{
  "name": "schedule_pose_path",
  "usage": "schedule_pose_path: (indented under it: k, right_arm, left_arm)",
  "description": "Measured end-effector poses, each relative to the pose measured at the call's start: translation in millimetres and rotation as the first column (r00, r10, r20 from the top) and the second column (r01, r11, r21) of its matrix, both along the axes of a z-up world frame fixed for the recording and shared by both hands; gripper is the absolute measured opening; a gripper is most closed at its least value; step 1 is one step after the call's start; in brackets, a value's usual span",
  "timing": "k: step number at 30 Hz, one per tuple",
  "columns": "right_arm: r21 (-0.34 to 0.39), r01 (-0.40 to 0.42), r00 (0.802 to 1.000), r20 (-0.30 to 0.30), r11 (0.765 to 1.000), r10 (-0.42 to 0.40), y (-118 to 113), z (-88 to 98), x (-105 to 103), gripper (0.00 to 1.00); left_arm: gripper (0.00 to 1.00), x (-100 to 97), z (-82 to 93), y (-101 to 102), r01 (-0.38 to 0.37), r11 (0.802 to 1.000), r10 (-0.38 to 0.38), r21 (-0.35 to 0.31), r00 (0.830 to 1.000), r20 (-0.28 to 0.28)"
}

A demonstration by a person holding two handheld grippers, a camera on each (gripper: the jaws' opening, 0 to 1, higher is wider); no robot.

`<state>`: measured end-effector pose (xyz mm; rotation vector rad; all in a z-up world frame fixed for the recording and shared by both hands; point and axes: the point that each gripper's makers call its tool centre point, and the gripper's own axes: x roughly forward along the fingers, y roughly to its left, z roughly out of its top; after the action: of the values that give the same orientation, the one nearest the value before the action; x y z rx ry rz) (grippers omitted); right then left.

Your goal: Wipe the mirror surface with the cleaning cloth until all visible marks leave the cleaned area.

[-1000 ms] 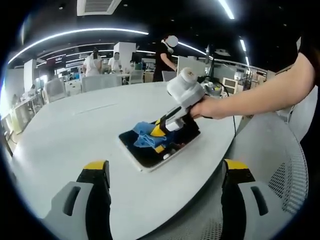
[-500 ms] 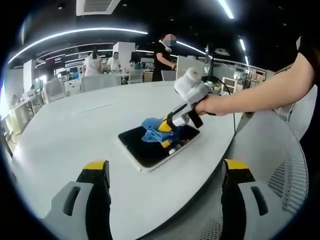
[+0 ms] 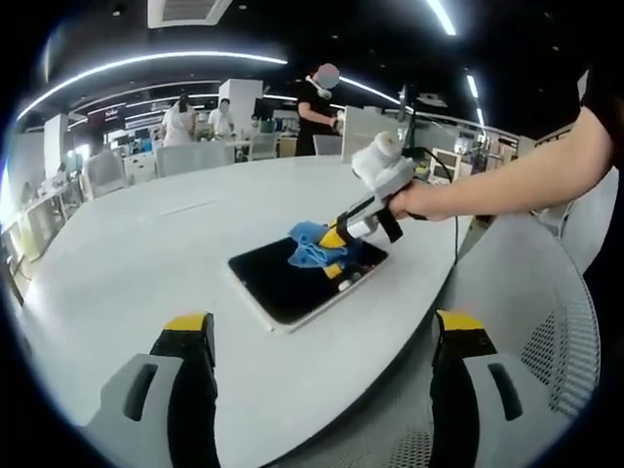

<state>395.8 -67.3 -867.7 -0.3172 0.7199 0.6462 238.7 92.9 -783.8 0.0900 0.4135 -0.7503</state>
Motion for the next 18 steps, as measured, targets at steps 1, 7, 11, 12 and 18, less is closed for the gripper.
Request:
schedule_pose_path:
  k: [1, 7, 11, 12, 18]
  right_arm:
    - [-0.001, 0.004, 1.000, 0.000, 1.000, -0.004, -2.4, -0.1, 0.1, 0.00]
    - [-0.015, 0.021, 1.000, 0.002, 1.000, -0.021, -15.4, 0.8, -2.5, 0.00]
    - [-0.016, 0.036, 0.999, 0.001, 0.999, -0.036, -22.9, 0.9, -3.0, 0.00]
    - [-0.015, 0.041, 0.999, 0.001, 0.999, -0.040, -25.2, 0.9, -3.1, 0.00]
    - [-0.022, 0.057, 0.998, 0.002, 0.998, -0.057, -34.8, 1.5, -4.2, 0.00]
  left_arm:
    - [0.91, 1.1, 1.0, 1.1, -0.006, 1.000, 0.006, 0.001, 1.000, 0.010]
    - [0.93, 1.9, 2.9, 2.5, -0.017, 1.000, 0.017, -0.002, 1.000, 0.020]
    - [0.93, 1.9, 2.7, 2.9, -0.018, 1.000, 0.018, 0.000, 1.000, 0.018]
    - [0.93, 1.9, 2.7, 3.0, -0.018, 1.000, 0.018, 0.000, 1.000, 0.020]
    - [0.94, 1.5, 5.9, 0.3, -0.011, 0.999, 0.011, -0.030, 1.000, 0.021]
